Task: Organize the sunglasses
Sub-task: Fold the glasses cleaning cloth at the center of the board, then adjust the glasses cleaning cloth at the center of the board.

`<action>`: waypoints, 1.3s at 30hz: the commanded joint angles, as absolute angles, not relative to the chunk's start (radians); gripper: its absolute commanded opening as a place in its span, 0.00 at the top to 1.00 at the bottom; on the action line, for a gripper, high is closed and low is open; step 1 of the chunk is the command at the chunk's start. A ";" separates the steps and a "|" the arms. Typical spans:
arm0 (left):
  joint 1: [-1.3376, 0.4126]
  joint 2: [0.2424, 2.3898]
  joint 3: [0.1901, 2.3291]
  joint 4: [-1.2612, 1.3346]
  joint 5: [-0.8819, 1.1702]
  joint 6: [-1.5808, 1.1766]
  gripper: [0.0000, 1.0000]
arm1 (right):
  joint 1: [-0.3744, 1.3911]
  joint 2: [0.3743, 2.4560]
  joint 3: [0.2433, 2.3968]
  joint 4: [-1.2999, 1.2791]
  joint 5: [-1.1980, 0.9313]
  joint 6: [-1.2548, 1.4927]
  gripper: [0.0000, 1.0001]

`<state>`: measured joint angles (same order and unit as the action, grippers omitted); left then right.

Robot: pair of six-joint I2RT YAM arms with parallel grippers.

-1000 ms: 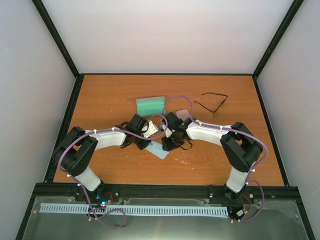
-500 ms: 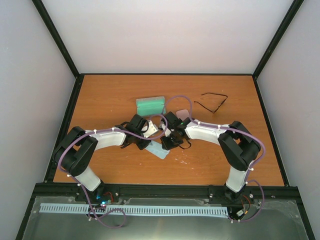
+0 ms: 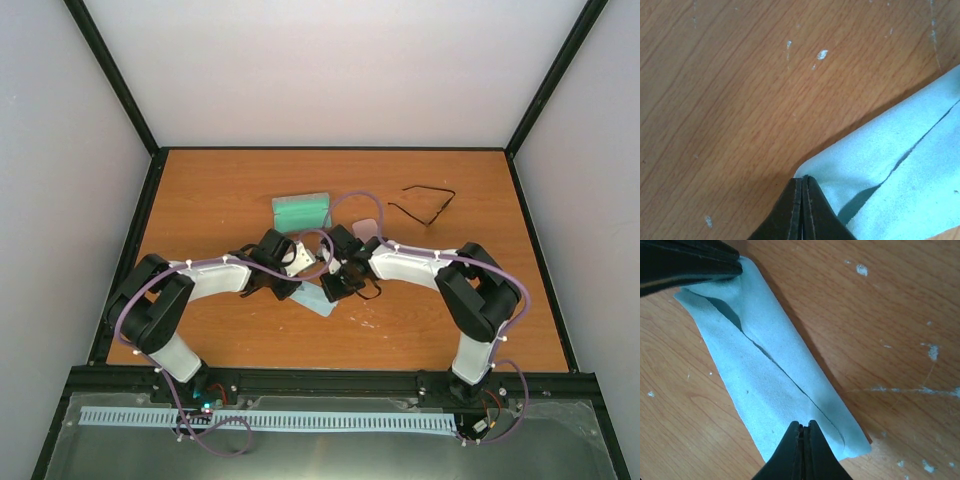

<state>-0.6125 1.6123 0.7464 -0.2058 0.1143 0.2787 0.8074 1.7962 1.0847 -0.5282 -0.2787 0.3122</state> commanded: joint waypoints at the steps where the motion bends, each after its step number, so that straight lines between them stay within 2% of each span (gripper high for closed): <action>1: -0.613 1.622 0.730 -0.228 0.091 0.279 0.99 | 0.850 1.775 1.033 -0.590 -0.281 0.311 0.97; 2: -0.614 1.620 0.729 -0.229 0.091 0.278 1.00 | 0.847 1.749 1.022 -0.583 -0.264 0.323 0.97; 6: -0.612 1.616 0.724 -0.233 0.073 0.268 1.00 | 0.784 1.608 0.932 -0.516 -0.215 0.400 0.72; 8: -0.613 1.609 0.722 -0.238 0.079 0.261 1.00 | 0.731 1.551 0.882 -0.479 -0.227 0.430 0.69; 11: -0.613 1.613 0.722 -0.236 0.078 0.259 1.00 | 0.686 1.543 0.856 -0.459 -0.238 0.437 0.69; 17: -0.613 1.626 0.737 -0.241 0.082 0.250 1.00 | 0.685 1.655 0.935 -0.465 -0.271 0.430 0.70; 35: -0.612 1.615 0.735 -0.226 0.057 0.241 1.00 | 0.779 1.776 1.014 -0.538 -0.210 0.431 0.67; 37: -0.612 1.612 0.733 -0.224 0.056 0.241 0.99 | 0.783 1.786 1.018 -0.542 -0.207 0.431 0.69; 39: -0.612 1.612 0.732 -0.222 0.054 0.241 1.00 | 0.788 1.799 1.024 -0.545 -0.204 0.431 0.75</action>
<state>-0.6128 1.6073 0.7414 -0.1986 0.0914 0.2520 0.7738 1.7580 1.0073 -0.5171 -0.2329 0.4206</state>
